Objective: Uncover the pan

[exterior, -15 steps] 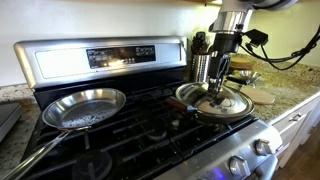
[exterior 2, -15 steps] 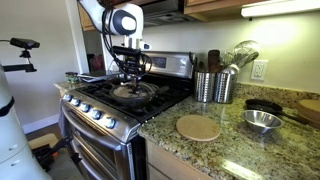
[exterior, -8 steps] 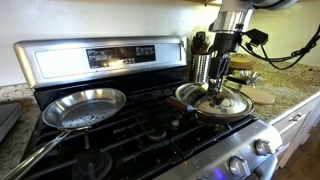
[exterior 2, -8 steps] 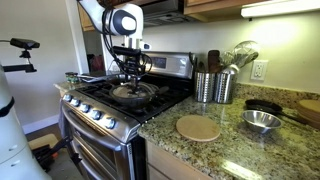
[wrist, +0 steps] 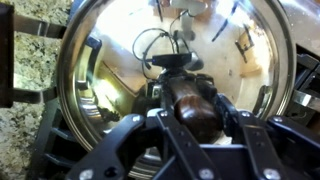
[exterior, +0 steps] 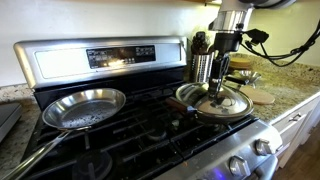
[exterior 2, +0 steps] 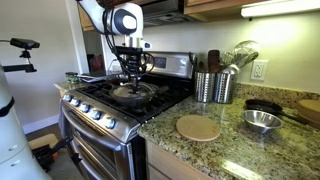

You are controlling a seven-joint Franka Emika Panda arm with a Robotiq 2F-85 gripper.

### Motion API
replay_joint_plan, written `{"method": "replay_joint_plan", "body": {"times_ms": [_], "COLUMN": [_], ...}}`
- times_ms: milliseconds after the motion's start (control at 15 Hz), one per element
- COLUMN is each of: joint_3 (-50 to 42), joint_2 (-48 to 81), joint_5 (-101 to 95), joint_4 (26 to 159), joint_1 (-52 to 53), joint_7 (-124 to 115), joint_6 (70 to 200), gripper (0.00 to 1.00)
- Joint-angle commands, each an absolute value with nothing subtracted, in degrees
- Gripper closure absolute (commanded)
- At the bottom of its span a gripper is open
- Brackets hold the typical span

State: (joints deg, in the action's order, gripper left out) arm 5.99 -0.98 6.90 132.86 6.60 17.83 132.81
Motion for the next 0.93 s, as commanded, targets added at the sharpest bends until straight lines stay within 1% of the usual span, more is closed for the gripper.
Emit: {"method": "replay_joint_plan", "body": {"times_ms": [0,533,867], "joint_3": [6.1,6.8,4.5], "joint_2": [-2.1,-9.1,-13.0], "joint_5": [5.7,-1.3,-1.5], "joint_4": [132.8,135.7,135.8], "joint_1": [6.6,6.9,5.8], "joint_7": [18.8,17.8,18.8], "joint_6": [132.6,137.8,136.6], "gripper": [0.79,0.79,0.79]}}
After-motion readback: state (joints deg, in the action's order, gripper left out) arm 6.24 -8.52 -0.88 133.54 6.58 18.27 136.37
